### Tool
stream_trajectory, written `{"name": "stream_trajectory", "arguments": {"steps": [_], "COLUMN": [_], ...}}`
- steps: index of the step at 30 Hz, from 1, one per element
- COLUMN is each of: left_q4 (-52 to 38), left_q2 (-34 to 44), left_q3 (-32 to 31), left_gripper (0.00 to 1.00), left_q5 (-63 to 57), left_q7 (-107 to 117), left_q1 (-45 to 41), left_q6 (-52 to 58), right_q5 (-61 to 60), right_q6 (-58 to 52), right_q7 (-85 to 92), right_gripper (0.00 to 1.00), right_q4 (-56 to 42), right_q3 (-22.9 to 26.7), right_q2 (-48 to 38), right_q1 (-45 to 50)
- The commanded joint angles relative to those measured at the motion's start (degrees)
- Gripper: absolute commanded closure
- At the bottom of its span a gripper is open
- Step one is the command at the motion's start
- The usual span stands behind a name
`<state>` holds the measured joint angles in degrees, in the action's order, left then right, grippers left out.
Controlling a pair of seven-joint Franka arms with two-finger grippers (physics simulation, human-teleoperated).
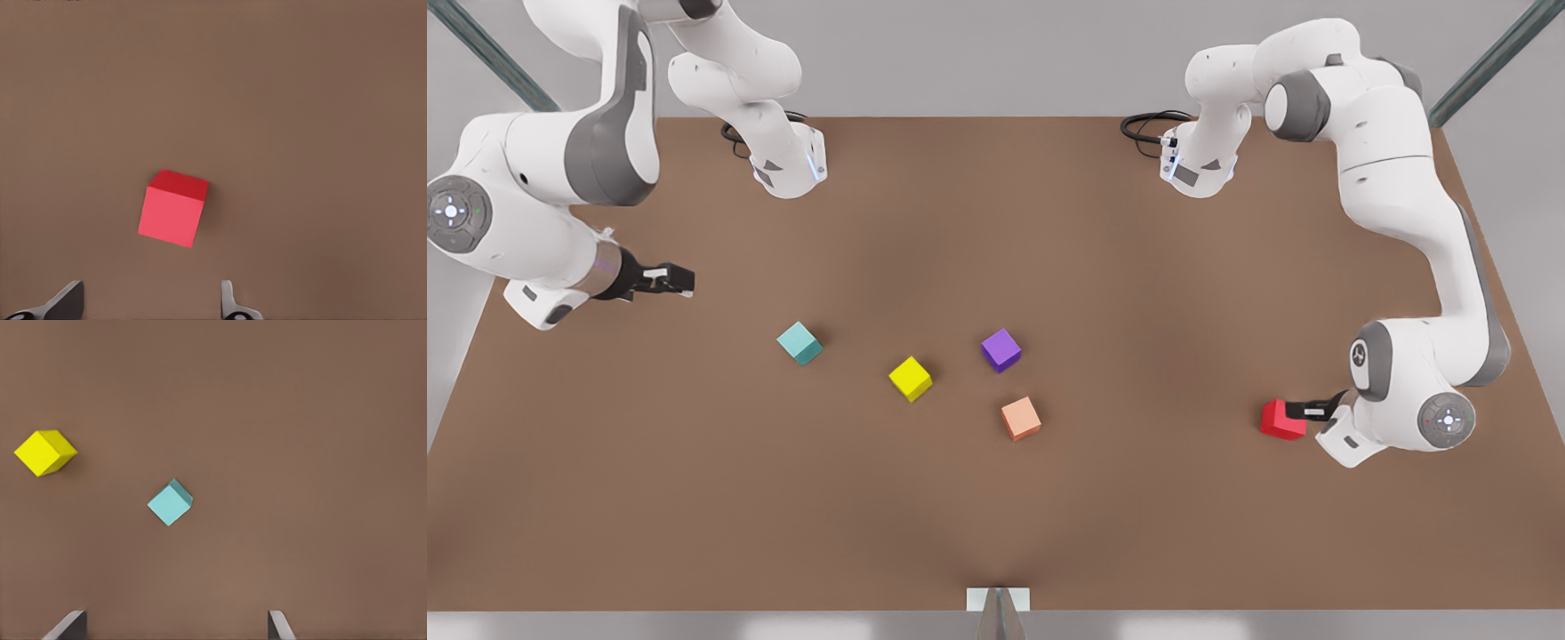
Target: Pick up red wooden cube and pass to hand red wooden cube and place in blue wooden cube
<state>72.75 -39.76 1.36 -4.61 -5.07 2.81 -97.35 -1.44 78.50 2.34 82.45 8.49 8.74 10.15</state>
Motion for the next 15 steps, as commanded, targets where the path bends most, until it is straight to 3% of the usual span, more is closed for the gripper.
{"name": "stream_trajectory", "arguments": {"steps": [1,15], "left_q4": [0.1,2.0], "left_q2": [-0.8,-6.0], "left_q3": [0.0,0.0], "left_gripper": [0.00,0.00], "left_q5": [-1.0,-0.7], "left_q7": [-18.6,-25.8], "left_q1": [0.2,0.6], "left_q6": [-6.6,-8.6], "right_q5": [-0.2,-0.1], "right_q6": [0.0,0.5], "right_q7": [0.8,0.8], "right_gripper": [0.00,0.00], "right_q4": [0.1,0.5], "right_q3": [0.0,-0.1], "right_q2": [0.1,0.4], "right_q1": [-0.1,-0.1]}}
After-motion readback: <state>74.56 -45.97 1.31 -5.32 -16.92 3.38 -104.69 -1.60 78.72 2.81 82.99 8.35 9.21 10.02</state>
